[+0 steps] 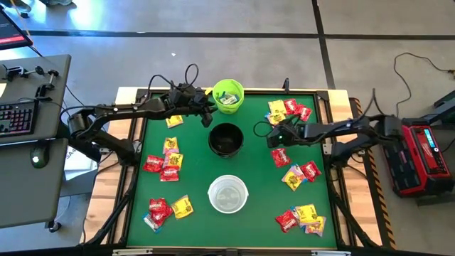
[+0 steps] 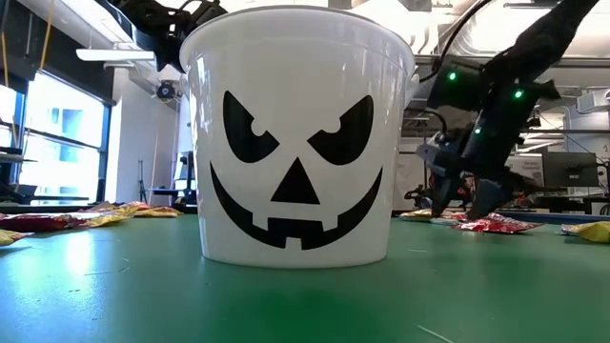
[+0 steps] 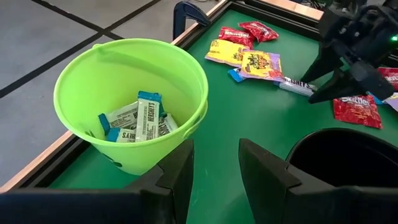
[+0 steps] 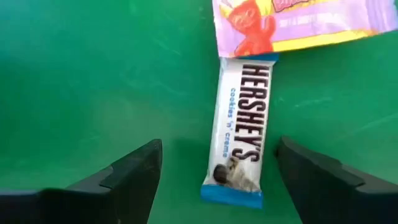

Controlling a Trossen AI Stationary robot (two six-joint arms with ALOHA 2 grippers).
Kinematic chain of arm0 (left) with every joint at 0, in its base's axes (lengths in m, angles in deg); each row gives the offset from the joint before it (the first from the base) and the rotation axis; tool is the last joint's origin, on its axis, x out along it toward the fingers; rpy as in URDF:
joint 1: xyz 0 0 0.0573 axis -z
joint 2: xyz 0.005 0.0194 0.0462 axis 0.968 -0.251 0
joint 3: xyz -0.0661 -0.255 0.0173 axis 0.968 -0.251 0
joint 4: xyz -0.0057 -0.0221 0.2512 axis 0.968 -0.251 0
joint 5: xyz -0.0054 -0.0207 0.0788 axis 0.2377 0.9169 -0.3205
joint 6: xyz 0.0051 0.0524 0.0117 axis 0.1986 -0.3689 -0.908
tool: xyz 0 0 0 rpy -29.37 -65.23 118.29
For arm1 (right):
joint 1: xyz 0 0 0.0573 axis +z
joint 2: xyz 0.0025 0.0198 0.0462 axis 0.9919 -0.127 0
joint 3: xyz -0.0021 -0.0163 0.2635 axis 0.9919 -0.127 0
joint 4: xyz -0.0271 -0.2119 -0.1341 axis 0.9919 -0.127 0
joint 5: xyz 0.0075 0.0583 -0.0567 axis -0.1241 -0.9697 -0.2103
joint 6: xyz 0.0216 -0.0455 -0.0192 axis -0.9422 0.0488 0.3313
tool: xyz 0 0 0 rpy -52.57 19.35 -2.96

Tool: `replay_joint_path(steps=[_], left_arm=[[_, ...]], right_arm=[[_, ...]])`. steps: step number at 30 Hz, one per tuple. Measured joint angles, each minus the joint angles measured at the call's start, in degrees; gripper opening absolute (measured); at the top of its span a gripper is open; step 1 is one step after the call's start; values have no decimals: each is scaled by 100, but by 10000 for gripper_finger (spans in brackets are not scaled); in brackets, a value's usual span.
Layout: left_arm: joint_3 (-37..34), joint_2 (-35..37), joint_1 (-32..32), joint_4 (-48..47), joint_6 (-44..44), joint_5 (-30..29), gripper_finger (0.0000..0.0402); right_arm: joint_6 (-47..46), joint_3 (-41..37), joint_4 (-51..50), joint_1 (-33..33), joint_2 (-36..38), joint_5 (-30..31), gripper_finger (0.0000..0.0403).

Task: Sort candy by brand, put in halloween buckets
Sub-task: Put the white chocolate into the green bucket

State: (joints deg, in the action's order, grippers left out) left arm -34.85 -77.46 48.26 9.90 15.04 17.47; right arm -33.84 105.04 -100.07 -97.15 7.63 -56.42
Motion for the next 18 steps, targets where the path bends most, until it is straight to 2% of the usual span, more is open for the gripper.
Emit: replay_joint_path(steps=[6, 13, 18], left_arm=[[0, 0, 0, -31, 2, -7, 119], [2, 0, 0, -171, 7, -13, 120], [2, 0, 0, -170, 11, -13, 120]], right_arm=[[192, 7, 405, -182, -206, -478, 280], [610, -14, 842, -276, -101, -1247, 235], [743, -12, 1014, -343, -89, -1345, 201]])
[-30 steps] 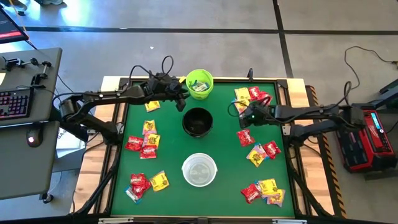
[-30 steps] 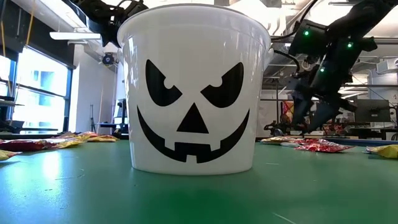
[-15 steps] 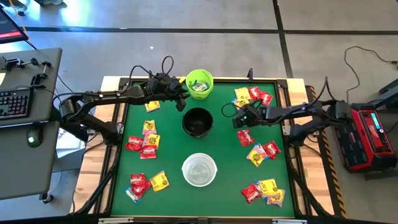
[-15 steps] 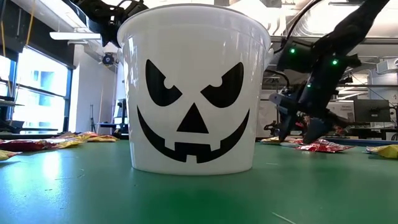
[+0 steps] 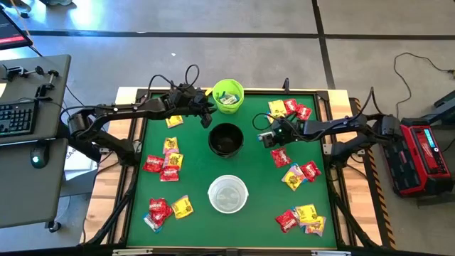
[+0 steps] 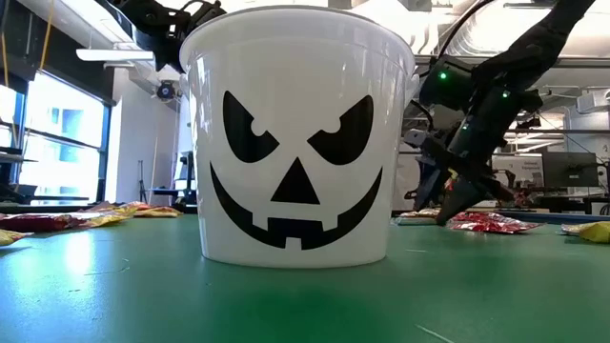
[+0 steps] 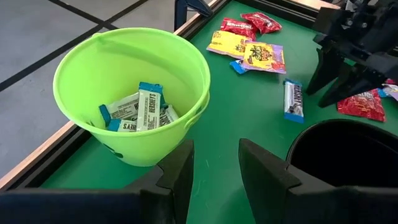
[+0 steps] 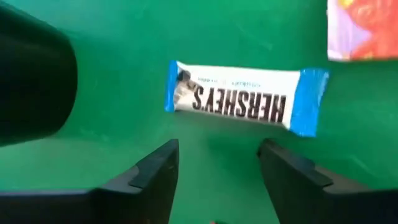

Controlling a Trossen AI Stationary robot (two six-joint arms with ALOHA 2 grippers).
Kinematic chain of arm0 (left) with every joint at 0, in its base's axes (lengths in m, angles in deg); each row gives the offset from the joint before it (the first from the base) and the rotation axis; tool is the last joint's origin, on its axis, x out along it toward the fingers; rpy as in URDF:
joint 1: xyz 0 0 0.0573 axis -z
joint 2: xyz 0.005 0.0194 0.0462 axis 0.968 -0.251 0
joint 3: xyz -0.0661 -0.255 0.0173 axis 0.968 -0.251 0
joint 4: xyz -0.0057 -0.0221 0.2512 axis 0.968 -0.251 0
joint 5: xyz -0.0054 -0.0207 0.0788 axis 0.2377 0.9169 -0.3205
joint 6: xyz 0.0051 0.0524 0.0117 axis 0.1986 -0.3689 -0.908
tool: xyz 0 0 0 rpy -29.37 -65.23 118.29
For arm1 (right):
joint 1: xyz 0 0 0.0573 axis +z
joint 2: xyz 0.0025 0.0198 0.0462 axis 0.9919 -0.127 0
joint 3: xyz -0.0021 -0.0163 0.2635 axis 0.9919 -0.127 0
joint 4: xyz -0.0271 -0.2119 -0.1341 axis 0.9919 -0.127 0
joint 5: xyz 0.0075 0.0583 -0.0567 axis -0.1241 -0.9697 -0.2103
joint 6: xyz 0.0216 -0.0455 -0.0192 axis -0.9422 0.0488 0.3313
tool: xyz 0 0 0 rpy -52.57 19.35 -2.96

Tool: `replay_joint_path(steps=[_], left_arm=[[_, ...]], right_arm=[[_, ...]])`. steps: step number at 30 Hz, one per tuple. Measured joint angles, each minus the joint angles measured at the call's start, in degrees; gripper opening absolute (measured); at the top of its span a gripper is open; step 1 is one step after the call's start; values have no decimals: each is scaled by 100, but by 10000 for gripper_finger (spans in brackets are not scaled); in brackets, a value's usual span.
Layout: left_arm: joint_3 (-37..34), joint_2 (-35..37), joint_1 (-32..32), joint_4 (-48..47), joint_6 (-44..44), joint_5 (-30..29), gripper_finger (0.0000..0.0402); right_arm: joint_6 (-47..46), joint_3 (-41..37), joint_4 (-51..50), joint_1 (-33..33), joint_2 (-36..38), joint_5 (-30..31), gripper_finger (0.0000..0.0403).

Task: Sort candy by brand, put in halloween buckets
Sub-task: Put the white chocolate into the green bucket

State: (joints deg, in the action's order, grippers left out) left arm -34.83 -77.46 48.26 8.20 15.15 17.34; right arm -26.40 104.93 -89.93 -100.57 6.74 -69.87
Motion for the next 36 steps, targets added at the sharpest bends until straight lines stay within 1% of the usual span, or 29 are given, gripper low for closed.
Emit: replay_joint_path(steps=[1, 3, 6, 9, 12, 15, 17, 20, 23, 25, 31, 36], left_arm=[[0, 0, 0, 0, 0, 0, 120], [0, 0, 0, 0, -2, 0, 120], [0, 0, 0, 0, -28, 0, 120], [0, 0, 0, 0, -63, 0, 120], [0, 0, 0, 0, -61, 0, 120], [0, 0, 6, -26, -60, 2, 120], [0, 0, 25, -52, -59, 1, 120], [0, 0, 56, -117, -59, 2, 120], [0, 0, 69, -194, -63, 0, 120], [0, 0, 74, -203, -60, -4, 120], [0, 0, 74, -225, -60, -50, 120], [0, 0, 74, -281, -61, -146, 120]], right_arm=[[171, 38, -13, -2, 12, 12, 196], [844, 207, -119, 12, 20, 32, 189], [2058, 640, -883, 23, 22, 162, 190], [3327, 1114, -1541, -58, 2, 223, 209], [4458, 1427, -1807, -161, -115, 218, 237], [5460, 1616, -1843, -250, -357, 112, 260], [6014, 1668, -1829, -279, -567, 107, 268], [6736, 1669, -1760, -218, -864, 372, 271], [7248, 1669, -1695, -106, -1131, 806, 271], [7414, 1665, -1572, -58, -1292, 1030, 271], [7682, 1679, -1265, -32, -1583, 1382, 271], [7577, 1685, -1153, -58, -1685, 1401, 264]])
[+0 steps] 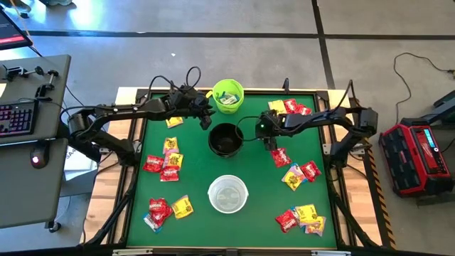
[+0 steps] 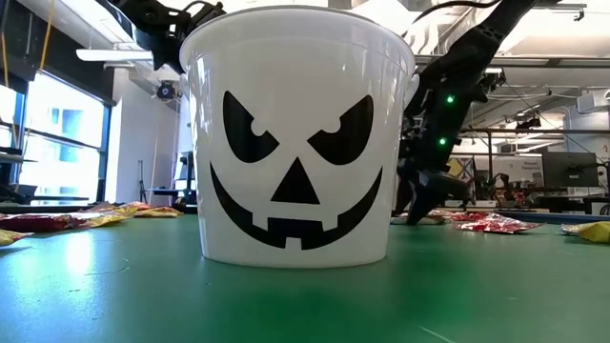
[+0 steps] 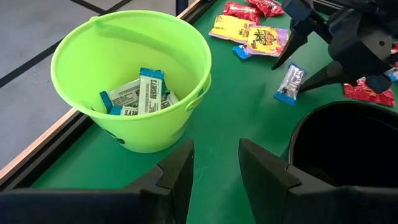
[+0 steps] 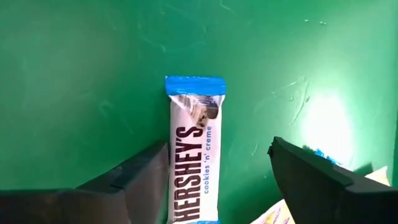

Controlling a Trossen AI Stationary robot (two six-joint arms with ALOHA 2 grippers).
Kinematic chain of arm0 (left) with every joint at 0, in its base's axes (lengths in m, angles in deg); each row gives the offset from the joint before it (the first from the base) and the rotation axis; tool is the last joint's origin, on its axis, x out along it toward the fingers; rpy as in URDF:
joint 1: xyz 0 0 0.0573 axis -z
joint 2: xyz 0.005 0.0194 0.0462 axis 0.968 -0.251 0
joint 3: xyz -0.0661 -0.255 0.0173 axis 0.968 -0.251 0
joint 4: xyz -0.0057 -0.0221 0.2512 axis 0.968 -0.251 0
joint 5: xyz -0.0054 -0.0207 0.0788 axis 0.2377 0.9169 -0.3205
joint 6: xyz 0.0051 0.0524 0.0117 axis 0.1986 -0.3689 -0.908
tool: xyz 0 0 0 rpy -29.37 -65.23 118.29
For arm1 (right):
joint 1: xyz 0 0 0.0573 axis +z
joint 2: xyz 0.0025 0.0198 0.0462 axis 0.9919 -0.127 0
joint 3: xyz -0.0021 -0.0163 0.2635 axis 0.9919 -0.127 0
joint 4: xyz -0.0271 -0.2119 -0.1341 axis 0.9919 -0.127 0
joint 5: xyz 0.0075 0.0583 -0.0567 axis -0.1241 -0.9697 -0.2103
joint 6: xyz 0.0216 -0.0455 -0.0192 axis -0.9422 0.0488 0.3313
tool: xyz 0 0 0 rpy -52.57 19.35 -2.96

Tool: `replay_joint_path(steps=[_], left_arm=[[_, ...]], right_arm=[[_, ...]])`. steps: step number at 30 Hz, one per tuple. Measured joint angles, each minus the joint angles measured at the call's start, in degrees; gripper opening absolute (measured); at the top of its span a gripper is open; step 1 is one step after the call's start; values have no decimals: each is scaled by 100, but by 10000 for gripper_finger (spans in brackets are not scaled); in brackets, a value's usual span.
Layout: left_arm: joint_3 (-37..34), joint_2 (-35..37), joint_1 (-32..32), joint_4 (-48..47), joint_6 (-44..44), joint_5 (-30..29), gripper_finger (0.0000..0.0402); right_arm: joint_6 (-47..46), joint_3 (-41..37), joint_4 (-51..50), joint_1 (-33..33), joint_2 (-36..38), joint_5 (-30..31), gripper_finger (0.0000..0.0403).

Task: Sort candy by brand, put in halloween buckets
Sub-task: Put the white chocolate into the green bucket

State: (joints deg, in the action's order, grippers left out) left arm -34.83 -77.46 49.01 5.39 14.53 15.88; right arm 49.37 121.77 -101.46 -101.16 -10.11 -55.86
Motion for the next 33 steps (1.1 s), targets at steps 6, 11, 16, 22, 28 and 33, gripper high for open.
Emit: replay_joint_path(steps=[6, 11, 16, 22, 28, 33], left_arm=[[0, 0, 0, 1, -5, -7, 120], [0, 0, 0, 1, -21, -7, 120], [0, 0, 0, 3, -2, -9, 120], [-2, 0, 0, 6, 0, -9, 120], [-2, 0, 0, 6, 0, -9, 120], [-2, 0, 0, 6, 2, -7, 120]], right_arm=[[-416, 4, -49, -113, -92, -189, 219], [-656, 2, -130, -238, -102, -574, 172], [-1080, 2, -273, -389, -105, -1063, 144], [-1916, 14, -373, -730, -113, -1921, 131], [-2629, 192, -555, -1248, -147, -3132, 113], [-3249, 331, -729, -1718, -175, -4249, 100]])
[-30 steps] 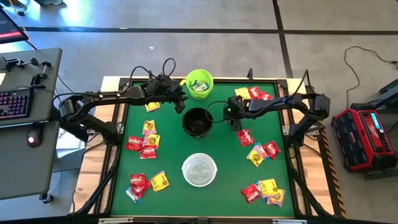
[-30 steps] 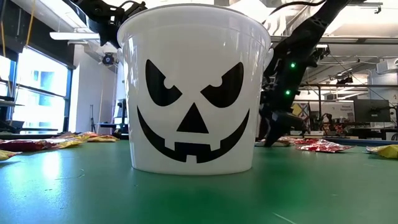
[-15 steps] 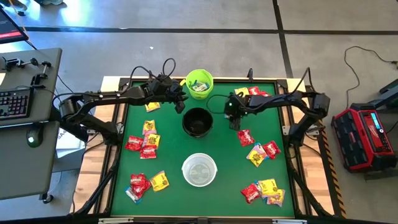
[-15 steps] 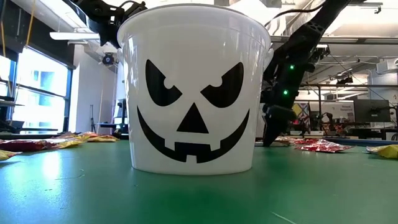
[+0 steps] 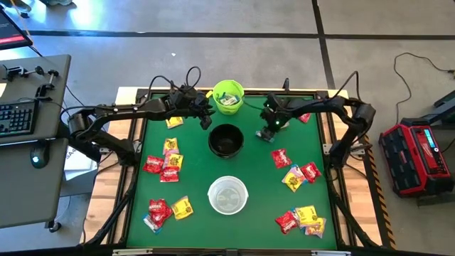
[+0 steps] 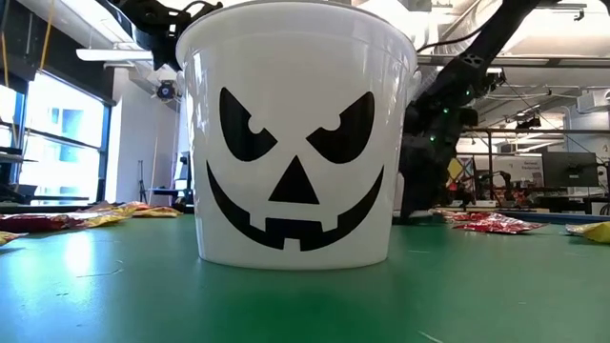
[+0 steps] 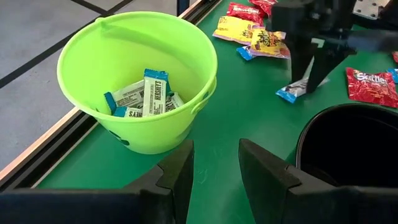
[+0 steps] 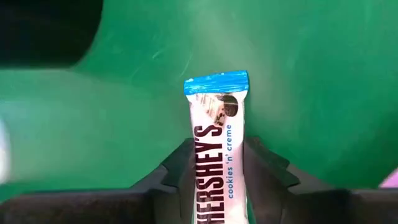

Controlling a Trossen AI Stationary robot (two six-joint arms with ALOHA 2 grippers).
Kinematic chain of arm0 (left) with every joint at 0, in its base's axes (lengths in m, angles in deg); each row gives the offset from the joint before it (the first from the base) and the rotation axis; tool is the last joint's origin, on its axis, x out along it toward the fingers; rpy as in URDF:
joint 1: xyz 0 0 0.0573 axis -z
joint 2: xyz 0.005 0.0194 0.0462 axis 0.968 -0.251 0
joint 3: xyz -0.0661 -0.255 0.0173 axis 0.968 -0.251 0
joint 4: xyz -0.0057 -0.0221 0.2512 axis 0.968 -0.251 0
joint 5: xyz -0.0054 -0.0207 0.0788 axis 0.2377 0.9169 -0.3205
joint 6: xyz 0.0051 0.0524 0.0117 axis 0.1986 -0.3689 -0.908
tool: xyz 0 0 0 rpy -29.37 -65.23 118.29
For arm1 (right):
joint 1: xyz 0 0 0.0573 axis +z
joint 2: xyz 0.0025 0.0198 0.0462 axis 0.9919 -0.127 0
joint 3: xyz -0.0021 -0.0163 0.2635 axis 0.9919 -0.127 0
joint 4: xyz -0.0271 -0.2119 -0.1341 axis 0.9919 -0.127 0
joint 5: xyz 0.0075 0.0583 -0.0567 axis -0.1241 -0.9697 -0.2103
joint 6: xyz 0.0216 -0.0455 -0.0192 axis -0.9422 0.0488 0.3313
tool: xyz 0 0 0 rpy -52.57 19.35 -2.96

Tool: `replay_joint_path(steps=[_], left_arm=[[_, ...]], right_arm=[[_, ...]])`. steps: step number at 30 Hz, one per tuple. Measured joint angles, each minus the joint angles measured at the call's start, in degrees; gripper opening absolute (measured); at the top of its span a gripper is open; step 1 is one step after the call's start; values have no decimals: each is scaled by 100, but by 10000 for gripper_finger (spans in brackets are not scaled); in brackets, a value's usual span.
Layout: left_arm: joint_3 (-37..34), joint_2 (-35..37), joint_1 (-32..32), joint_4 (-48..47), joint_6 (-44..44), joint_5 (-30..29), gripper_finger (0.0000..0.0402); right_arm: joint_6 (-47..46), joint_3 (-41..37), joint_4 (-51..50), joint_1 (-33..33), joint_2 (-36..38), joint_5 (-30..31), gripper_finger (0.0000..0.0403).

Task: Sort candy by brand, put in halloween buckets
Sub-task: Put the white chocolate into the green bucket

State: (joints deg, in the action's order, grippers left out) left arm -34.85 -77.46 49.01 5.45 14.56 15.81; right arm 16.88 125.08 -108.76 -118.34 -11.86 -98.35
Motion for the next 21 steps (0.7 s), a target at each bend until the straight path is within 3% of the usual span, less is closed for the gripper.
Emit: replay_joint_path(steps=[13, 21], left_arm=[[0, 0, 28, 2, -4, 0, 120], [0, 0, 28, 2, -20, 0, 120]], right_arm=[[-936, 45, 162, -642, 13, -1497, 96], [-2143, 54, 1279, -650, 25, -2340, 96]])
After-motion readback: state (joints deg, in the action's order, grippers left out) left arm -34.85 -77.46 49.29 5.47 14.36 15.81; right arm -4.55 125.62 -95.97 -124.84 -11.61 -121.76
